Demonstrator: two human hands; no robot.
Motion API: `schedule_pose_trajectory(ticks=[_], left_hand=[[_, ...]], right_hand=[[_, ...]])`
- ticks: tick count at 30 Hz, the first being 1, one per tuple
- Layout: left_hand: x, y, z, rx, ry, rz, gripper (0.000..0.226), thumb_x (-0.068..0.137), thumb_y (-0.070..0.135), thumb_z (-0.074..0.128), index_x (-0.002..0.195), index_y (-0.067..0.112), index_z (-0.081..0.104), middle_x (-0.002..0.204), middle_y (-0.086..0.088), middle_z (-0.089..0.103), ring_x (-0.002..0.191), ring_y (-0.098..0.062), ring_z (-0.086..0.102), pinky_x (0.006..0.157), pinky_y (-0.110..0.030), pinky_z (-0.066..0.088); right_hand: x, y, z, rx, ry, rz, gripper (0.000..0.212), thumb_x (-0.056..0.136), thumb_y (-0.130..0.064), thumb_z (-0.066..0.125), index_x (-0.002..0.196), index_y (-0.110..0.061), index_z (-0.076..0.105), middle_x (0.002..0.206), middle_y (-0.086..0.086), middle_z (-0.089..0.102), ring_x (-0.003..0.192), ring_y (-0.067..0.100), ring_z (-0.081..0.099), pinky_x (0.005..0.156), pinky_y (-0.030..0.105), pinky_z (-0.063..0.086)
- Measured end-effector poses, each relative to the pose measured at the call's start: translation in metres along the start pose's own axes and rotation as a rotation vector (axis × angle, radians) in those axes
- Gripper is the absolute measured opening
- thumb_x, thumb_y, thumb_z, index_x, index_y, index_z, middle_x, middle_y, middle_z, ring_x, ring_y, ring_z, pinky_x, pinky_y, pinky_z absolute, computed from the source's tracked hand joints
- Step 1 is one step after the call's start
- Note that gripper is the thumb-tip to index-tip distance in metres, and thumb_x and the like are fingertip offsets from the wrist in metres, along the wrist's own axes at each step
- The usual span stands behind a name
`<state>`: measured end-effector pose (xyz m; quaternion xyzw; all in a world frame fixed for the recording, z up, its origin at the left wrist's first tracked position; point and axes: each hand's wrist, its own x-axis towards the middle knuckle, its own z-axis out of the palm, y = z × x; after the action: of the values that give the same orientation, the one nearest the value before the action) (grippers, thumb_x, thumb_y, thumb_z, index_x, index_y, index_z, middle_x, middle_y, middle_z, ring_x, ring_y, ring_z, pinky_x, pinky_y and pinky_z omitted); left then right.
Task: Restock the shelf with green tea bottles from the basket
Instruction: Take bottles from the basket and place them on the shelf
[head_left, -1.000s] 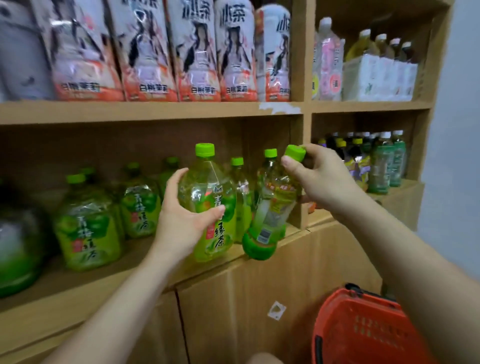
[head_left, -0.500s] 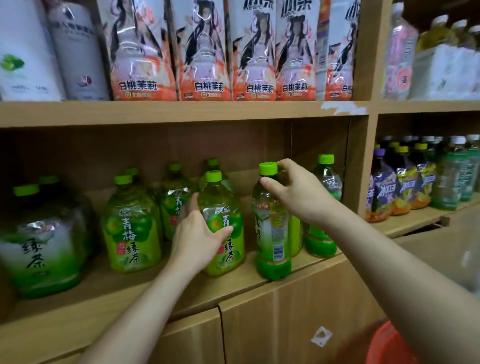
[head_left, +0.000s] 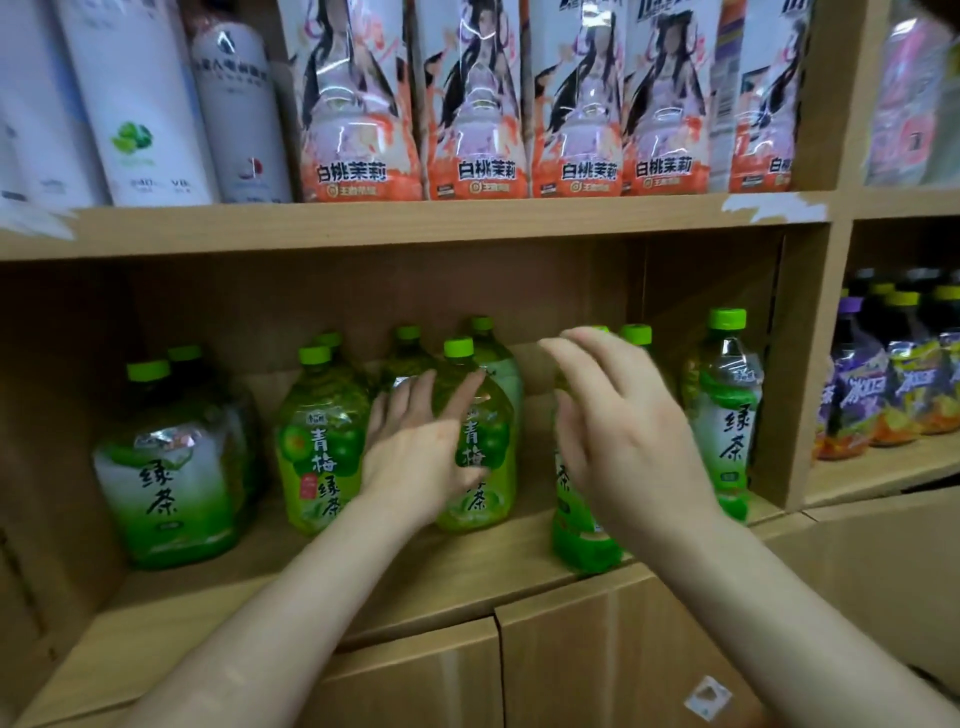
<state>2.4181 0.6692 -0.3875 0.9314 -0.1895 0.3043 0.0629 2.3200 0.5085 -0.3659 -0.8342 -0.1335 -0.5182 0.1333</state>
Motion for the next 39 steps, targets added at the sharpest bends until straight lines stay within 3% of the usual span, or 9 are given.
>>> schedule_pose_trajectory(ticks=[3, 6, 11, 21, 28, 31, 33, 36, 39], left_hand=[[-0.008, -0.017, -0.016, -0.112, 0.215, -0.027, 0.081, 0.074, 0.05, 0.066, 0.144, 0.038, 0.027, 0.148, -0.004, 0.034, 0.138, -0.025, 0.026, 0.115, -0.044, 0.022], [-0.02, -0.058, -0.025, -0.197, 0.396, -0.239, 0.079, 0.071, 0.044, 0.072, 0.14, 0.034, 0.035, 0.148, -0.011, 0.033, 0.137, -0.032, 0.025, 0.112, -0.047, 0.026], [-0.032, -0.101, -0.002, -0.555, 0.128, -0.462, 0.104, 0.068, 0.026, 0.081, 0.144, 0.045, 0.014, 0.156, -0.004, 0.015, 0.14, -0.026, 0.025, 0.11, -0.038, 0.027], [-0.034, -0.101, 0.017, -0.415, 0.124, -0.427, 0.102, 0.077, 0.027, 0.076, 0.144, 0.05, 0.003, 0.159, 0.003, 0.008, 0.124, -0.028, 0.05, 0.092, -0.037, 0.046], [-0.028, -0.095, 0.024, -0.402, 0.108, -0.426, 0.104, 0.078, 0.023, 0.074, 0.145, 0.046, -0.002, 0.157, -0.005, 0.007, 0.139, -0.032, 0.029, 0.106, -0.044, 0.035], [-0.03, -0.086, 0.017, -0.228, 0.128, -0.402, 0.102, 0.076, 0.023, 0.074, 0.149, 0.033, 0.003, 0.156, -0.013, 0.009, 0.142, -0.033, 0.01, 0.115, -0.048, 0.019], [-0.032, -0.065, 0.008, -0.18, 0.245, -0.258, 0.093, 0.074, 0.018, 0.072, 0.148, 0.024, 0.016, 0.154, -0.013, 0.014, 0.14, -0.035, 0.015, 0.114, -0.049, 0.023], [-0.034, -0.011, -0.008, -0.442, 0.297, -0.006, 0.072, 0.08, 0.021, 0.069, 0.142, 0.022, 0.033, 0.147, -0.002, 0.033, 0.133, -0.021, 0.034, 0.109, -0.036, 0.033], [-0.035, 0.043, -0.013, -0.75, 0.119, 0.045, 0.077, 0.082, 0.041, 0.067, 0.145, 0.033, 0.023, 0.148, 0.011, 0.031, 0.136, -0.005, 0.028, 0.112, -0.027, 0.028]], right_hand=[[-0.016, -0.035, 0.034, 0.301, -0.184, 0.122, 0.058, 0.091, -0.019, 0.053, 0.145, -0.022, 0.032, 0.148, 0.005, 0.037, 0.136, 0.019, 0.035, 0.111, 0.031, 0.033], [-0.022, -0.042, 0.076, 0.457, -0.373, 0.425, 0.085, 0.089, -0.031, 0.06, 0.145, -0.047, -0.003, 0.154, 0.009, 0.021, 0.143, 0.027, 0.022, 0.115, 0.044, 0.028], [-0.015, -0.038, 0.113, 0.34, -0.415, 0.56, 0.107, 0.09, -0.019, 0.06, 0.116, -0.073, -0.029, 0.124, 0.019, 0.046, 0.101, 0.033, 0.059, 0.092, 0.047, 0.048], [0.001, -0.038, 0.144, 0.389, -0.483, 0.545, 0.115, 0.079, 0.005, 0.063, 0.128, -0.072, -0.007, 0.154, 0.013, 0.008, 0.105, 0.036, 0.062, 0.081, 0.035, 0.056], [0.007, -0.038, 0.123, 0.443, -0.648, 0.486, 0.11, 0.085, -0.002, 0.057, 0.128, -0.07, -0.018, 0.159, 0.016, -0.004, 0.124, 0.033, 0.052, 0.087, 0.032, 0.05], [0.003, -0.045, 0.096, 0.394, -0.495, 0.342, 0.099, 0.089, -0.011, 0.057, 0.136, -0.061, -0.013, 0.159, 0.01, 0.012, 0.1, 0.021, 0.065, 0.085, 0.031, 0.052], [-0.002, -0.048, 0.072, 0.459, -0.235, 0.249, 0.079, 0.09, -0.012, 0.056, 0.144, -0.05, 0.012, 0.147, 0.0, 0.036, 0.109, 0.015, 0.059, 0.09, 0.034, 0.052], [-0.011, -0.033, 0.039, 0.43, 0.212, 0.149, 0.045, 0.088, -0.002, 0.057, 0.129, -0.017, 0.052, 0.113, -0.004, 0.058, 0.099, 0.004, 0.058, 0.082, 0.022, 0.051], [-0.016, -0.01, 0.014, 0.315, 0.429, 0.184, 0.03, 0.086, 0.002, 0.06, 0.115, -0.006, 0.059, 0.101, 0.002, 0.057, 0.09, 0.005, 0.055, 0.076, 0.014, 0.048]])
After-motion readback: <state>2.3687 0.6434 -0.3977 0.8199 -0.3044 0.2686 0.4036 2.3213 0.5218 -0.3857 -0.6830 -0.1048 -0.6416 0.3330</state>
